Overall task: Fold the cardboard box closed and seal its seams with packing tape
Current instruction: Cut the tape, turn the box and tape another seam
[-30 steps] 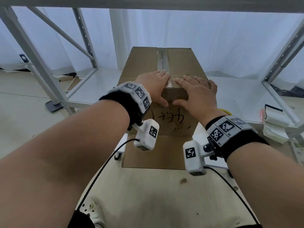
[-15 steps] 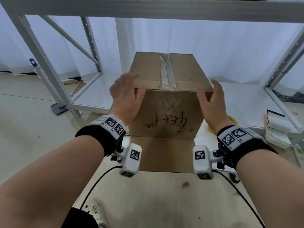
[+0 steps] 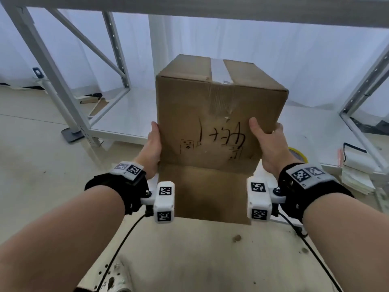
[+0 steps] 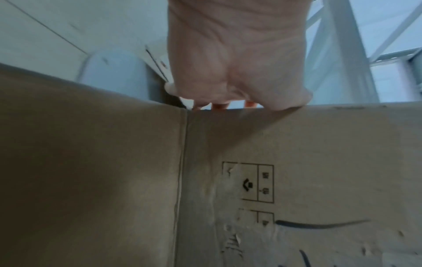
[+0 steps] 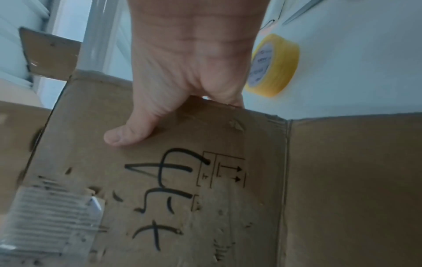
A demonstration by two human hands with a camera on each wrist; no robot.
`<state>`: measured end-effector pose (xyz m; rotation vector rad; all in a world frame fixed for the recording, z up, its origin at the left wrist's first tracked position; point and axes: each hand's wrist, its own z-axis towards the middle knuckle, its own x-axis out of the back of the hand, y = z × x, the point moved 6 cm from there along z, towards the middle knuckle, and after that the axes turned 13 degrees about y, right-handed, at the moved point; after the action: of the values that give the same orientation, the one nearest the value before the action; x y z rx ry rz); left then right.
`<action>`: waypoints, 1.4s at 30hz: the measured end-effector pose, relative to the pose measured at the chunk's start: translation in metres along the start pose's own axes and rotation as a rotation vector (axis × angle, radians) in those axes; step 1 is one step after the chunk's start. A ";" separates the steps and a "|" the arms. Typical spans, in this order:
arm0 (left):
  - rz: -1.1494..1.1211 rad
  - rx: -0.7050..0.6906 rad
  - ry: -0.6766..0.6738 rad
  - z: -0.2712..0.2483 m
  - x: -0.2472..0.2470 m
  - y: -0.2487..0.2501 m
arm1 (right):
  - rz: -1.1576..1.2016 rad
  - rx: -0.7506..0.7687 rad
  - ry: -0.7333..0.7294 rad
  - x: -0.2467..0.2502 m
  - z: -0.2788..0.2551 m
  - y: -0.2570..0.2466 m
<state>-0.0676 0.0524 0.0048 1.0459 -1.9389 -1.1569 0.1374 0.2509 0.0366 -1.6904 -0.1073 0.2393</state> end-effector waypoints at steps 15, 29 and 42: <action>-0.133 -0.152 0.018 -0.049 0.022 0.055 | 0.213 0.227 0.016 0.000 -0.053 -0.069; 0.296 -0.393 -0.327 -0.031 0.013 0.015 | -0.291 -0.315 -0.255 0.026 -0.029 0.025; 0.633 -0.701 -0.437 -0.049 0.009 0.031 | -0.174 -0.347 -0.133 0.031 -0.028 0.014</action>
<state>-0.0412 0.0349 0.0536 -0.1966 -1.7279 -1.5630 0.1731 0.2285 0.0234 -1.9949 -0.4133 0.2101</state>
